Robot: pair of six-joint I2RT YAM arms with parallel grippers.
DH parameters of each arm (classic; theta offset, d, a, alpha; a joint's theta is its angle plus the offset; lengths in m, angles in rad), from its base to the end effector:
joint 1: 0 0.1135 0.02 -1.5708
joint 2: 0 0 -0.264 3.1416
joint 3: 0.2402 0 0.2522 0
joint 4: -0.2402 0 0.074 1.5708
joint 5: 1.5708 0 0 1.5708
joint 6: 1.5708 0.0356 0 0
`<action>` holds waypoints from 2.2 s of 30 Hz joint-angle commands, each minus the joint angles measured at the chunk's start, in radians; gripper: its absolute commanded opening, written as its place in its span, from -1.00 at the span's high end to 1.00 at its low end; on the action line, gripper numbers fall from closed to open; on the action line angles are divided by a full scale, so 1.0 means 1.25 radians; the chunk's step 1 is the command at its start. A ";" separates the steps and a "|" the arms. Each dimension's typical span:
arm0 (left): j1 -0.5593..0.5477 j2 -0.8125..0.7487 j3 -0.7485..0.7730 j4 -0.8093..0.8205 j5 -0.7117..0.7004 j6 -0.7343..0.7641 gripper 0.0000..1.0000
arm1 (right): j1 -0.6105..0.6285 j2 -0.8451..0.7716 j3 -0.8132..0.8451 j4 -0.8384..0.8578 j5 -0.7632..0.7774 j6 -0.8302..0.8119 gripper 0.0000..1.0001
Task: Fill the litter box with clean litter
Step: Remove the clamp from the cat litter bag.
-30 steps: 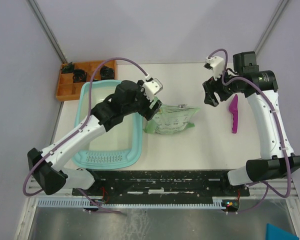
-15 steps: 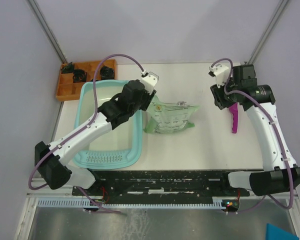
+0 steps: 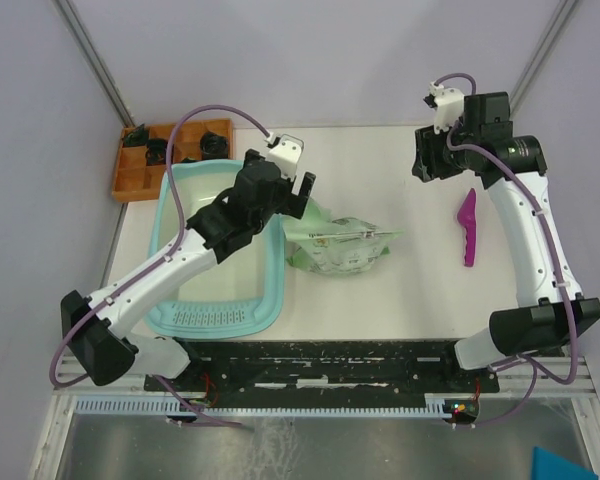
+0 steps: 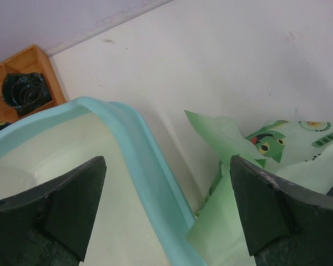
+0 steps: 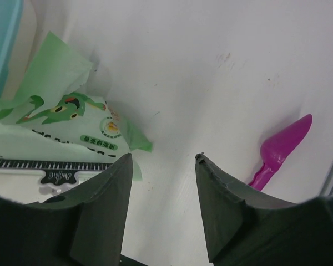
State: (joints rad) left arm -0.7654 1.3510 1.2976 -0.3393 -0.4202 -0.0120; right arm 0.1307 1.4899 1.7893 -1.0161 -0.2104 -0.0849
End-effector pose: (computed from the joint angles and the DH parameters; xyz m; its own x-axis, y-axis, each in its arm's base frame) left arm 0.2326 -0.2034 0.3772 -0.2803 0.2541 -0.9257 0.3575 0.9226 0.1450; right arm 0.2936 0.0461 0.4347 -0.6249 -0.1658 -0.7629 -0.3378 0.9384 0.0728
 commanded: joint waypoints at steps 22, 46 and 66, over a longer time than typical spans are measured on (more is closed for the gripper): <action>-0.004 -0.082 0.019 -0.016 0.167 0.022 -0.99 | 0.001 0.042 0.009 -0.027 -0.046 -0.110 -0.35; -0.244 -0.049 -0.022 -0.240 0.100 0.053 -0.95 | 0.002 -0.202 -0.294 -0.096 -0.118 -0.306 -0.31; -0.244 -0.029 -0.306 0.053 -0.103 0.164 0.95 | 0.002 -0.335 -0.527 -0.100 -0.244 -0.636 -0.23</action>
State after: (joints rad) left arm -1.0691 1.3102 0.9508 -0.4603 -0.5072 0.1566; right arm 0.1307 1.1439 1.2758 -1.2613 -0.5018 -0.6861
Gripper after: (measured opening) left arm 0.054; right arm 0.610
